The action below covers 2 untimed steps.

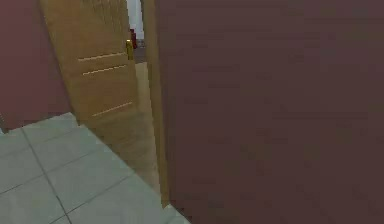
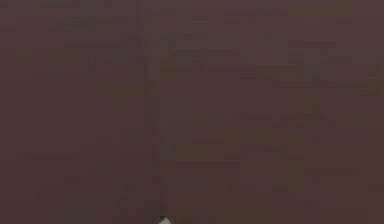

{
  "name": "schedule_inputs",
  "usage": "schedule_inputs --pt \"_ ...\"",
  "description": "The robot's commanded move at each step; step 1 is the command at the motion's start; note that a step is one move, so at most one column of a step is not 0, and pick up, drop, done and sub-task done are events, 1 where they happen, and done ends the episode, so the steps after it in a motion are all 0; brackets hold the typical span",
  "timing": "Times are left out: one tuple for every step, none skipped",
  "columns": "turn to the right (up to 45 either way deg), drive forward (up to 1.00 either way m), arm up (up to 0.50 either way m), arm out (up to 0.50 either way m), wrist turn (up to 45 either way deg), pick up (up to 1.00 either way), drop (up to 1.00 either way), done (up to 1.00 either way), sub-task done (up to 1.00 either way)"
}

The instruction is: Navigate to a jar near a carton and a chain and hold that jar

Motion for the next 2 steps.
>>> schedule_inputs --pt "-30.0 0.00 0.00 0.00 0.0 0.00 0.00 0.00 0.00" --pt "0.0 0.15 0.00 0.00 0.0 0.00 0.00 0.00 0.00"
